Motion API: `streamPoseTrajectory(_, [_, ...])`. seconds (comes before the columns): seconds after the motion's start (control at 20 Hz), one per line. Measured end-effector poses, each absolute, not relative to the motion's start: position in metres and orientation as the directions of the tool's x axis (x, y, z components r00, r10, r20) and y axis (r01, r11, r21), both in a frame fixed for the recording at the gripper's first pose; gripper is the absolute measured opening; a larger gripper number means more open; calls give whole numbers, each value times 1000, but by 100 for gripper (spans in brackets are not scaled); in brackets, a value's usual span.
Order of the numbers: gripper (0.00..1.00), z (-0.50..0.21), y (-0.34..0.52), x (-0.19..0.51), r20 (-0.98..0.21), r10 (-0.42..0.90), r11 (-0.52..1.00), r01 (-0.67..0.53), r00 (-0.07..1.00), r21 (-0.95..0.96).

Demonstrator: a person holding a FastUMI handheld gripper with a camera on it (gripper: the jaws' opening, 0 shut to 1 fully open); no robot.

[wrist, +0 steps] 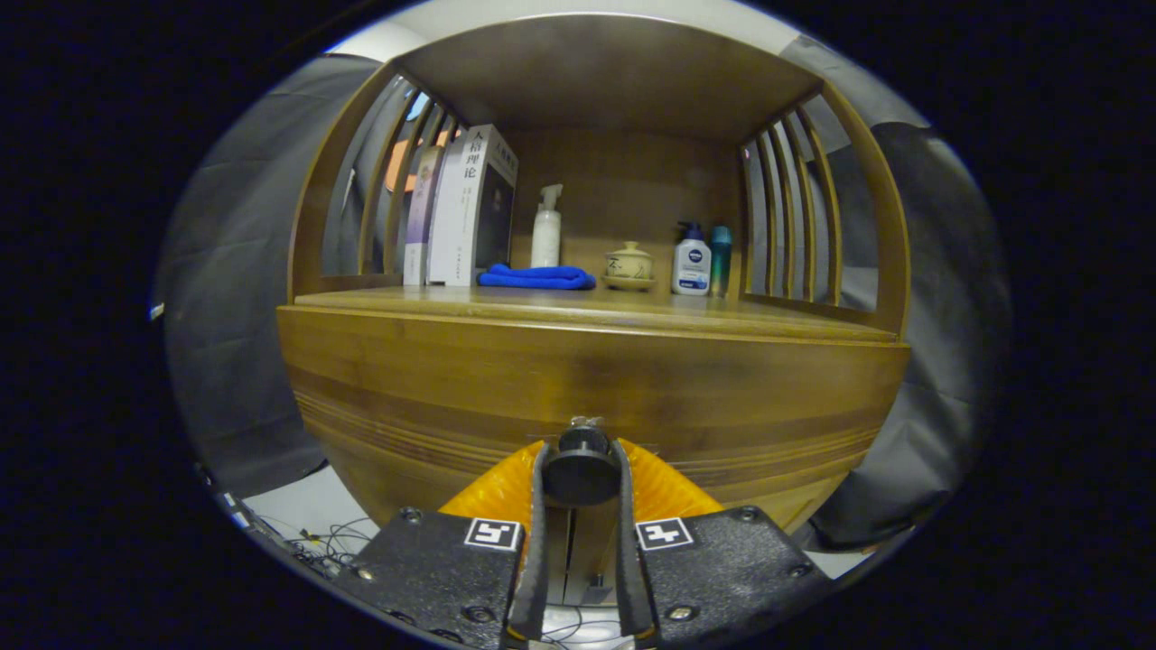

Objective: Pull open the drawer, take out the items inside it, and place them on the countertop above the cabinet.

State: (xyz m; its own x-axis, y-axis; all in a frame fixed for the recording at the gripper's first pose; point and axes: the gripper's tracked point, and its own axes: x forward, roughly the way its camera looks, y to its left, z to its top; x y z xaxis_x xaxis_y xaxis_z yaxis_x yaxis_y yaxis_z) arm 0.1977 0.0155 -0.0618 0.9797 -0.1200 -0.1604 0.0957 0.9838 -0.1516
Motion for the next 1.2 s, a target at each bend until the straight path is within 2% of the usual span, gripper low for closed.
streamPoseTrajectory(1.2, [33, -67, 23, 109, -153, -87, 991, 70, 984, -115])
